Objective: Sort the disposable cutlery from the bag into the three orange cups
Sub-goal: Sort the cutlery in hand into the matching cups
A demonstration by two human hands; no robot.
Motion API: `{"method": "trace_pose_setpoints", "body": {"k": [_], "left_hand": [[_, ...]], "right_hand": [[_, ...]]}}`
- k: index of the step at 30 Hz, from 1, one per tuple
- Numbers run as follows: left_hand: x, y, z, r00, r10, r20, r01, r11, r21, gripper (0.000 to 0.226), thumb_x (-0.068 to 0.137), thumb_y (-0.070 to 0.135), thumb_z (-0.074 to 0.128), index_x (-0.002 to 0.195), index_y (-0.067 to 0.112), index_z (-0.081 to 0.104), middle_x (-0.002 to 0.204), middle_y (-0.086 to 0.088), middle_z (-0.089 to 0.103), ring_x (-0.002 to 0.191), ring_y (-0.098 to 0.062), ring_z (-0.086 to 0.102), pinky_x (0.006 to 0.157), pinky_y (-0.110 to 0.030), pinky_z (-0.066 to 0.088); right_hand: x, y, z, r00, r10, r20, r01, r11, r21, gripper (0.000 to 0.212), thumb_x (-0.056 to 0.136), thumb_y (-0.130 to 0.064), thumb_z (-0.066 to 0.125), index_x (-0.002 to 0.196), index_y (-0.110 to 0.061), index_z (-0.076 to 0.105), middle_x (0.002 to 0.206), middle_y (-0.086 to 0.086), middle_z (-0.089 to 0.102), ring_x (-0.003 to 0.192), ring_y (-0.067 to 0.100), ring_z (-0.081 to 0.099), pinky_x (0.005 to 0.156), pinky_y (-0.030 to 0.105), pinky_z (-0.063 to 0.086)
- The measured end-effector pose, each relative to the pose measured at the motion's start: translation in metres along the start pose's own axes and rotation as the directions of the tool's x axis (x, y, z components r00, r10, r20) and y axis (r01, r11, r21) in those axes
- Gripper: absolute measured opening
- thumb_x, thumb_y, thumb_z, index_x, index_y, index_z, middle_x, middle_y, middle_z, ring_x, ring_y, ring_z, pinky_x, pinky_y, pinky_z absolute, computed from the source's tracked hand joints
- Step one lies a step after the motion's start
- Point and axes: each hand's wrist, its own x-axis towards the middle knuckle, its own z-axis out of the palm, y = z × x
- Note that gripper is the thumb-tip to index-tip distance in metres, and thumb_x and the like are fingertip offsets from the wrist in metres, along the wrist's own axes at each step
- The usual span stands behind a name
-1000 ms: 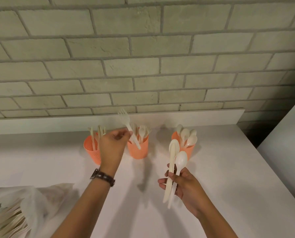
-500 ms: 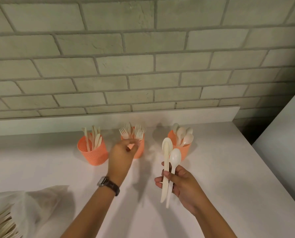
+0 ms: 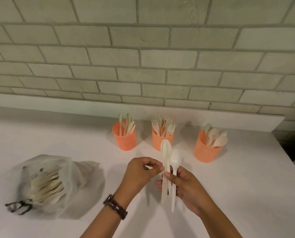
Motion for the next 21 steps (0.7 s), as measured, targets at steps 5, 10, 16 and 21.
{"method": "trace_pose_setpoints", "body": {"k": [5, 10, 16, 21], "left_hand": [[-0.005, 0.006, -0.015, 0.992, -0.121, -0.020, 0.114, 0.969, -0.217, 0.005, 0.078, 0.000, 0.068, 0.078, 0.005, 0.068, 0.067, -0.006, 0.066, 0.047, -0.012, 0.061, 0.052, -0.024, 0.055], [0.000, 0.009, -0.034, 0.974, -0.224, 0.021, 0.198, 0.808, -0.554, 0.009, 0.085, 0.002, 0.060, 0.093, 0.003, 0.064, 0.083, -0.009, 0.071, 0.064, -0.016, 0.071, 0.056, -0.019, 0.055], [0.029, 0.020, -0.084, 0.993, -0.088, -0.083, -0.001, 0.679, -0.734, 0.018, 0.090, -0.001, 0.049, 0.100, -0.005, 0.063, 0.098, -0.011, 0.072, 0.087, -0.021, 0.071, 0.080, -0.024, 0.057], [0.067, 0.023, -0.114, 0.836, 0.180, -0.518, -0.304, 0.938, -0.165, 0.020, 0.083, -0.003, 0.058, 0.093, 0.009, 0.071, 0.092, -0.007, 0.072, 0.089, -0.014, 0.066, 0.085, -0.015, 0.050]], "right_hand": [[0.005, 0.000, 0.013, 1.000, -0.013, 0.006, 0.013, 1.000, -0.007, 0.019, 0.092, -0.005, 0.052, 0.108, -0.004, 0.062, 0.098, 0.018, 0.072, 0.095, 0.034, 0.069, 0.086, 0.043, 0.054], [0.011, 0.001, 0.007, 0.996, -0.012, -0.090, 0.017, 0.998, 0.060, 0.013, 0.093, -0.002, 0.051, 0.103, -0.005, 0.058, 0.089, 0.016, 0.067, 0.088, 0.033, 0.070, 0.084, 0.043, 0.056], [0.008, 0.003, -0.009, 0.992, -0.009, -0.126, 0.022, 0.994, 0.105, 0.014, 0.093, -0.001, 0.049, 0.105, -0.002, 0.057, 0.086, 0.018, 0.063, 0.080, 0.035, 0.067, 0.068, 0.037, 0.060], [0.009, 0.005, -0.012, 0.993, -0.008, -0.120, 0.025, 0.989, 0.144, 0.014, 0.093, 0.000, 0.048, 0.102, -0.002, 0.057, 0.082, 0.018, 0.063, 0.075, 0.034, 0.065, 0.066, 0.038, 0.060]]}}
